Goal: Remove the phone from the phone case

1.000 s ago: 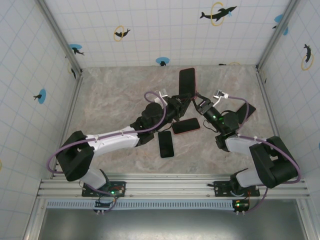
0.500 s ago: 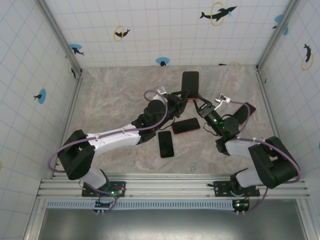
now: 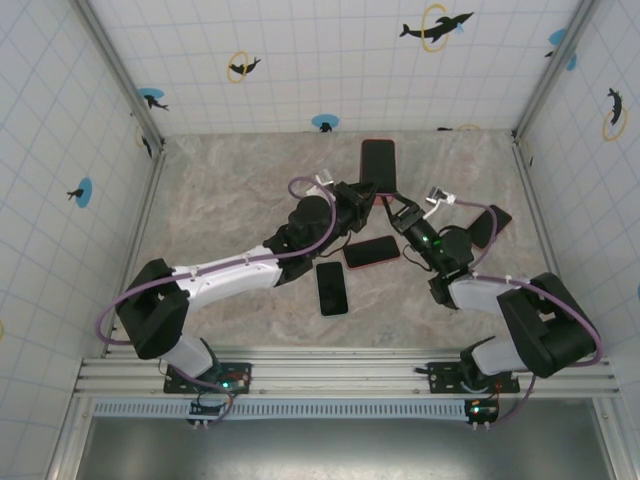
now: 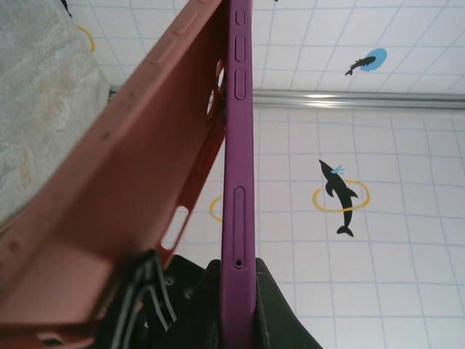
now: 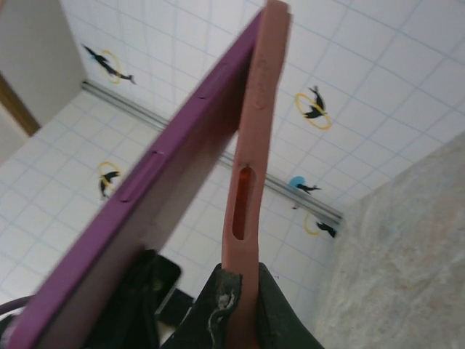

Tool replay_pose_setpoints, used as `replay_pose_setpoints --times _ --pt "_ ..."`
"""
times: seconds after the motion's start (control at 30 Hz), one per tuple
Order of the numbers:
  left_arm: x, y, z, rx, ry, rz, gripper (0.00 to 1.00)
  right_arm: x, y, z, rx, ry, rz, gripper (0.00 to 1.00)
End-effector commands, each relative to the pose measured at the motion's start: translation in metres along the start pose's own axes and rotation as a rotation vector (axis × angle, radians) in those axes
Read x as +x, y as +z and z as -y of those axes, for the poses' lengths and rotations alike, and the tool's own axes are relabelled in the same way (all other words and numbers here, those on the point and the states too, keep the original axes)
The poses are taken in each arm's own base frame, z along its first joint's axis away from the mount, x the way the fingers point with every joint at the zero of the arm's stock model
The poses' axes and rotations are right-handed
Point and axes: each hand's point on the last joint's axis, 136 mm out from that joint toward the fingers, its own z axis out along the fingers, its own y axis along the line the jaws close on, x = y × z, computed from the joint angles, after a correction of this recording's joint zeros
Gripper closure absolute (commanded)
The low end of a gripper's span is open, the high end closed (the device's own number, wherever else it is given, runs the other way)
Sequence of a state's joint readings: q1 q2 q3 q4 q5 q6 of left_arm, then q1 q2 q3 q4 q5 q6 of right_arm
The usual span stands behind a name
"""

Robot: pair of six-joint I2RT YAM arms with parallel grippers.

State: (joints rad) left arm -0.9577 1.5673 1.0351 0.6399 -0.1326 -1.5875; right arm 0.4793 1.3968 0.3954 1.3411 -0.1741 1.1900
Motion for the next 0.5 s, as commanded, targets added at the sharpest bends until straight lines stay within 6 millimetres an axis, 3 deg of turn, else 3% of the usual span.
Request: replay_pose_setpoints --times 0.0,0.33,0.47 --pt "0.004 -0.001 0.036 0.078 0.026 -0.021 0.93 -0.006 0.010 0.004 0.077 -0.035 0.024 1.00" --pt "0.004 -0.019 0.016 -0.014 0.101 -0.045 0.93 -0.013 0.013 0.039 0.241 -0.021 0.074 1.00" --pt "-0.024 -0.032 -0.001 -0.114 0.232 -0.020 0.93 -0.008 0.015 0.046 0.264 -0.013 0.051 1.00"
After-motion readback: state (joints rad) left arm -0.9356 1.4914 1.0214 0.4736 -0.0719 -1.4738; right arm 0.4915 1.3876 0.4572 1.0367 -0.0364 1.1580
